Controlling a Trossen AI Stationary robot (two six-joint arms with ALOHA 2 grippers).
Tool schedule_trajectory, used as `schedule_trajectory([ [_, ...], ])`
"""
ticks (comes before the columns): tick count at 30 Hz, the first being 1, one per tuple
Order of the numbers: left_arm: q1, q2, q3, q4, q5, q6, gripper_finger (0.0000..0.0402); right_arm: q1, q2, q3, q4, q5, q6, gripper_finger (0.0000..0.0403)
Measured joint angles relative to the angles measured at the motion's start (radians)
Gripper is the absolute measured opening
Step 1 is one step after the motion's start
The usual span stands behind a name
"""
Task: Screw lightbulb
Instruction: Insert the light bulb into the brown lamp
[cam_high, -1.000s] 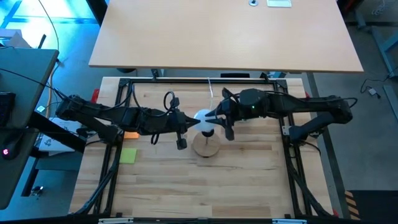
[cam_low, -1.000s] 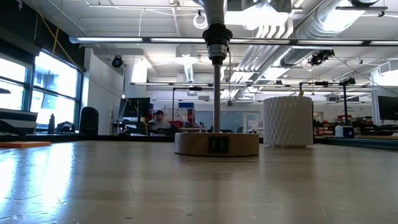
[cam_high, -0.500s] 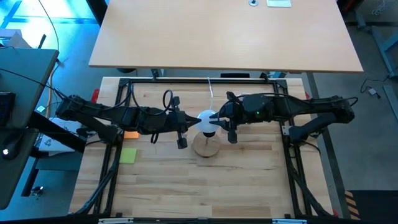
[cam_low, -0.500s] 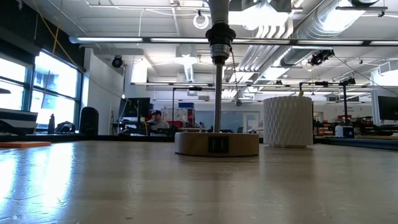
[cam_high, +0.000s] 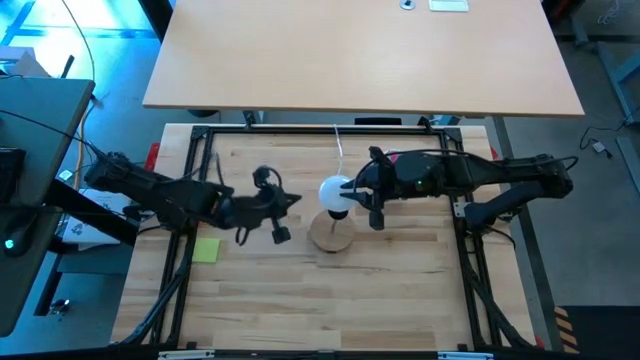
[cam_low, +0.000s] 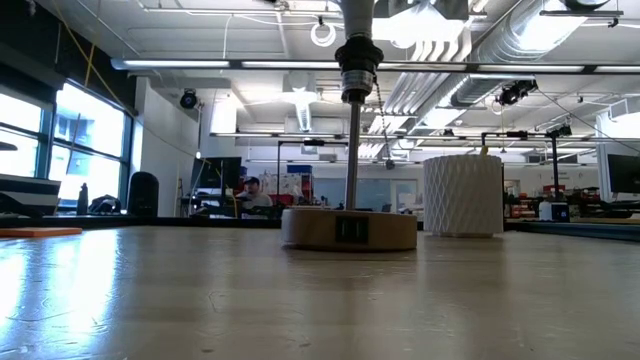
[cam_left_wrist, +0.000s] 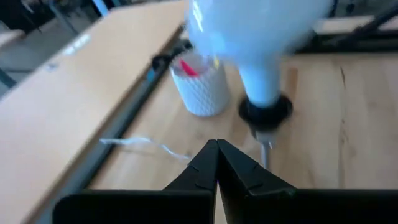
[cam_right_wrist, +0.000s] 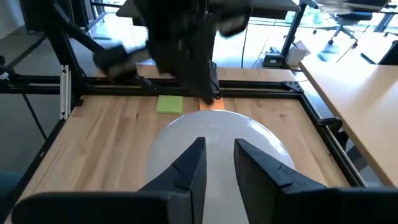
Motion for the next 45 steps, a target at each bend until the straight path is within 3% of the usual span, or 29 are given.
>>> schedule_trajectory([
  [3,0.005,0.011,-0.160,0.210,0.054,0.008,0.0001,0.000,-0.001,0.000,-0.002,0.000,0.006,0.0078],
  [7,0.039,0.045,-0.366,0.681,0.150,0.096,0.0007,0.000,0.001,0.000,0.000,-0.016,0.013,0.0078],
  [11,0.077,0.062,-0.453,1.002,0.200,0.159,0.0044,0.000,0.002,0.000,0.008,-0.019,0.017,0.0078],
  [19,0.160,0.111,-0.459,1.168,0.455,0.140,0.0185,0.000,0.003,-0.001,0.021,-0.021,0.014,0.0078],
  [23,0.174,0.172,-0.459,1.248,0.482,0.093,0.0244,0.000,0.003,-0.001,0.027,-0.023,0.010,0.0078],
  [26,0.178,0.223,-0.450,1.336,0.456,0.088,0.0262,0.000,0.003,-0.001,0.027,-0.022,0.010,0.0078],
  [35,0.177,0.344,-0.306,1.308,0.405,0.128,0.0245,0.000,0.002,-0.001,0.030,-0.023,0.010,0.0078],
  [43,0.177,0.305,-0.270,1.167,0.369,0.107,0.0138,0.000,0.002,-0.001,0.029,-0.021,0.007,0.0078],
  [45,0.177,0.286,-0.270,1.132,0.375,0.107,0.0135,0.000,0.003,-0.001,0.035,-0.023,0.006,0.0078],
])
